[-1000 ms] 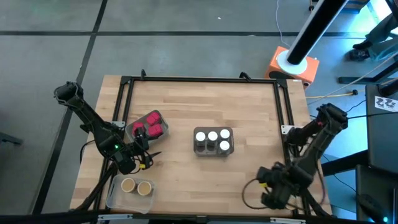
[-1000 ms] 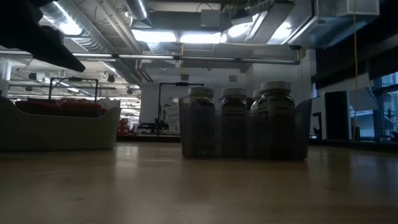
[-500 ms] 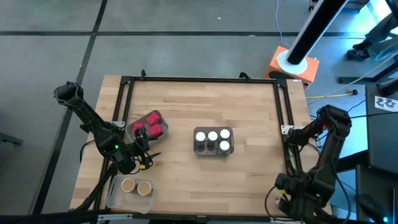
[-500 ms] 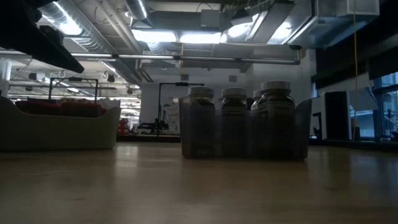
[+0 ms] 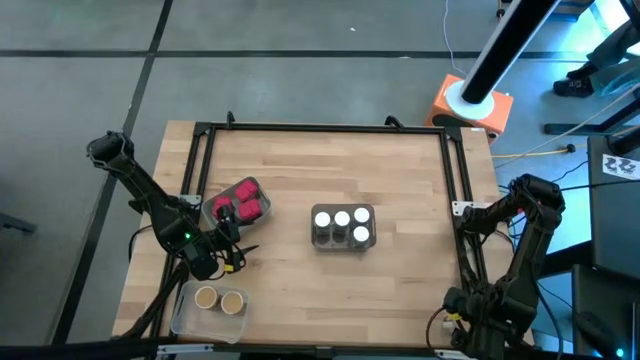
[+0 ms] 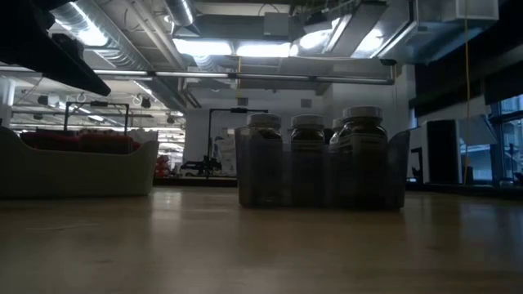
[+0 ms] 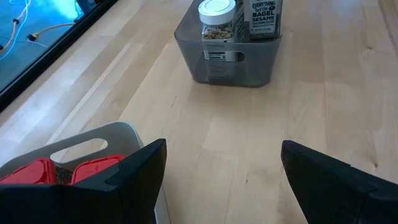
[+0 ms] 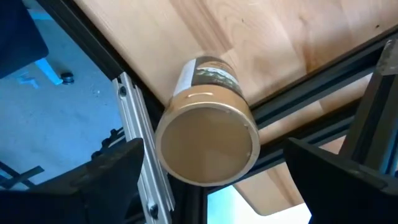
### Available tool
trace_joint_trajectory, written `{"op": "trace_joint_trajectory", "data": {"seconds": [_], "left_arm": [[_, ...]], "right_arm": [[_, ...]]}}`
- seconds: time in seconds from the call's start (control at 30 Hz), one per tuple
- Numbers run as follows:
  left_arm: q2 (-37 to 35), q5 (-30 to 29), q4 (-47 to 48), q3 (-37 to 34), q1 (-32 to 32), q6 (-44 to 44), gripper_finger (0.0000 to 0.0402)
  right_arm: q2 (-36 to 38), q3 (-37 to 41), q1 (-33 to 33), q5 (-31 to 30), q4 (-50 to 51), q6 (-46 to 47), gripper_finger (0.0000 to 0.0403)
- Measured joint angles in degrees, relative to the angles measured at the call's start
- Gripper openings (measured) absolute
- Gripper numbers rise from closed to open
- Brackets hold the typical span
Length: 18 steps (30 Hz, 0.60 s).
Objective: Sort spices by type
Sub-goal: Put the gold seasoning bottle into the transparent bin
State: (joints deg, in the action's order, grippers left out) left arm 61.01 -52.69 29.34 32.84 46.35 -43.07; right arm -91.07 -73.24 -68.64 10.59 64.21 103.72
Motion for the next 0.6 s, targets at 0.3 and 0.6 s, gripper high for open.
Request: {"op": "trace_joint_trajectory", "data": {"seconds": [0.3,0.6], "left_arm": [[-0.01,0.0,-0.04,0.0,0.0,0.0,0.0301],[-0.01,0.01,-0.01,0.01,0.0,0.02,0.0301]], "right_arm": [[-0.95,0.2,-0.01,-1.38,0.53,1.3,0.0386],[-5.06,0.23,0.02,0.36,-0.17,1.57,0.0386]]}}
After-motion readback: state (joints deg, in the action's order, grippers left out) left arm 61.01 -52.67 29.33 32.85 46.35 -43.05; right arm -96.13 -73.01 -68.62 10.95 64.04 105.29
